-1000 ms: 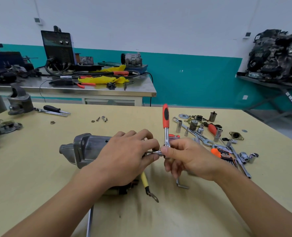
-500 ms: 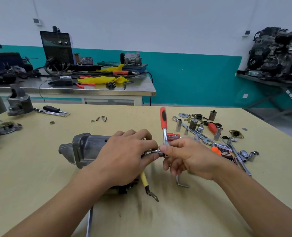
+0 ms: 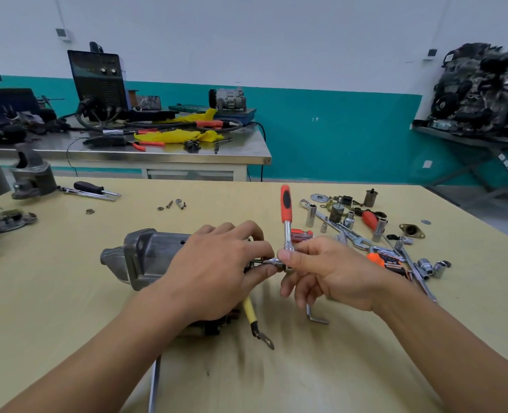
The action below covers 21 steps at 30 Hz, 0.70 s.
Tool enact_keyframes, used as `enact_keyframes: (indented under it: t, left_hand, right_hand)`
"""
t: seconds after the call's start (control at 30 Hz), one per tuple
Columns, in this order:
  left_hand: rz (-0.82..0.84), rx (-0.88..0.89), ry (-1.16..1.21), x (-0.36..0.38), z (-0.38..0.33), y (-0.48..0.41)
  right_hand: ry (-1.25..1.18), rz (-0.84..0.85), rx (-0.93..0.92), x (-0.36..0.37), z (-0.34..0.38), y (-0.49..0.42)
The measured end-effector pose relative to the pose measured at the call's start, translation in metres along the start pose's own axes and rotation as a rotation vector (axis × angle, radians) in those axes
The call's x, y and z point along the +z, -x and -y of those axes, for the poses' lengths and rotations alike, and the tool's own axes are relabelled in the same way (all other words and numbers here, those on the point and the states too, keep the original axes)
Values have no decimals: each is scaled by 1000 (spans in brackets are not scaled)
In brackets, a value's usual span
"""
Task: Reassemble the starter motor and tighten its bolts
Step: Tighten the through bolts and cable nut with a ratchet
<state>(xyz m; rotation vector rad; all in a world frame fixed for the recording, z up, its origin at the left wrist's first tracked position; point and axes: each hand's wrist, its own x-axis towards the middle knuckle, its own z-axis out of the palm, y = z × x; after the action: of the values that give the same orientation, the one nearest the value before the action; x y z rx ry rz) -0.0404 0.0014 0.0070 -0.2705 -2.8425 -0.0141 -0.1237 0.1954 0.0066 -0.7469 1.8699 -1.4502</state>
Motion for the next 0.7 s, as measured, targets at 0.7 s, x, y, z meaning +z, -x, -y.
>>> enact_keyframes:
  t: [0.7]
  left_hand:
    - [-20,-3,-11,1,-1,0]
  right_hand:
    - [220,-107,-216,-5,-3,1]
